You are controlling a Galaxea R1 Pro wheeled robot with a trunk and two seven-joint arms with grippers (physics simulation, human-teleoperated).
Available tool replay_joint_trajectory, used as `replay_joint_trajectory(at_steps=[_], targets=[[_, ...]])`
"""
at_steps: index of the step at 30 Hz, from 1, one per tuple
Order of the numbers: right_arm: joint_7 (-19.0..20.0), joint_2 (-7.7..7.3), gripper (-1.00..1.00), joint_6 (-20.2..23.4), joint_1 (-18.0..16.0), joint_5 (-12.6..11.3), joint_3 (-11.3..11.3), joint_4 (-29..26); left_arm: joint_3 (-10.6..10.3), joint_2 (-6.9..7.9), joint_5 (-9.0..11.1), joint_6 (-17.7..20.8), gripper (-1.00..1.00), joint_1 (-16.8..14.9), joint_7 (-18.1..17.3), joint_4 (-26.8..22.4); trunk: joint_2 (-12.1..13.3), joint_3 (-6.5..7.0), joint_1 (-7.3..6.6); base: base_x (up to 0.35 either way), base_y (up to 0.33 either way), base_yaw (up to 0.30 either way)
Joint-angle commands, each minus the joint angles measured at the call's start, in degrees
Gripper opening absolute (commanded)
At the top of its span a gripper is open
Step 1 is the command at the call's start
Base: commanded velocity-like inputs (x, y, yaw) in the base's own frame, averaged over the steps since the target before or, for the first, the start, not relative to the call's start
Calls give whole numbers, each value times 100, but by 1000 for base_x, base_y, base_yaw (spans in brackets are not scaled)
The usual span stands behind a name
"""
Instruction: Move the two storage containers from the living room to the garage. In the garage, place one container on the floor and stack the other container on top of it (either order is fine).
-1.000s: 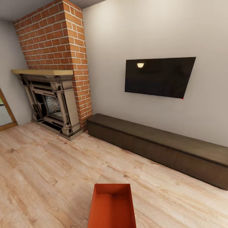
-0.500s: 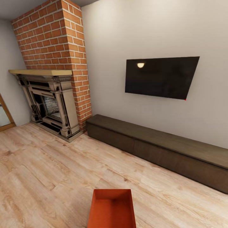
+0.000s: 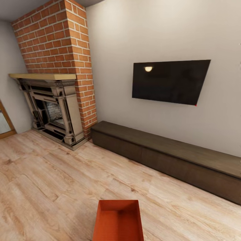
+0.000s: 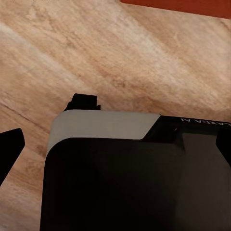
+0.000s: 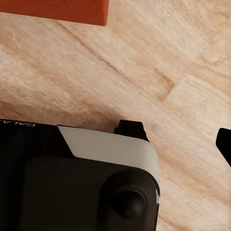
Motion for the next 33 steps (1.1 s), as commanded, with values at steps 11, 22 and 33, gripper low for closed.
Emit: replay_joint_trajectory(at_steps=[11,22,33], targets=[[-6,6,100,-24,-6,-50,49,17,-1,0,48,-14,100,-2,10,3,-3,-6,0,0,0,-108],[-6,5,100,-27,-6,-50,48,17,-2,-1,49,-14,100,1,10,3,-3,-6,0,-40,50,-2],[-6,8,100,-6,-6,-50,48,17,1,1,48,-14,100,-1,10,3,-3,-6,0,-4,8,0]])
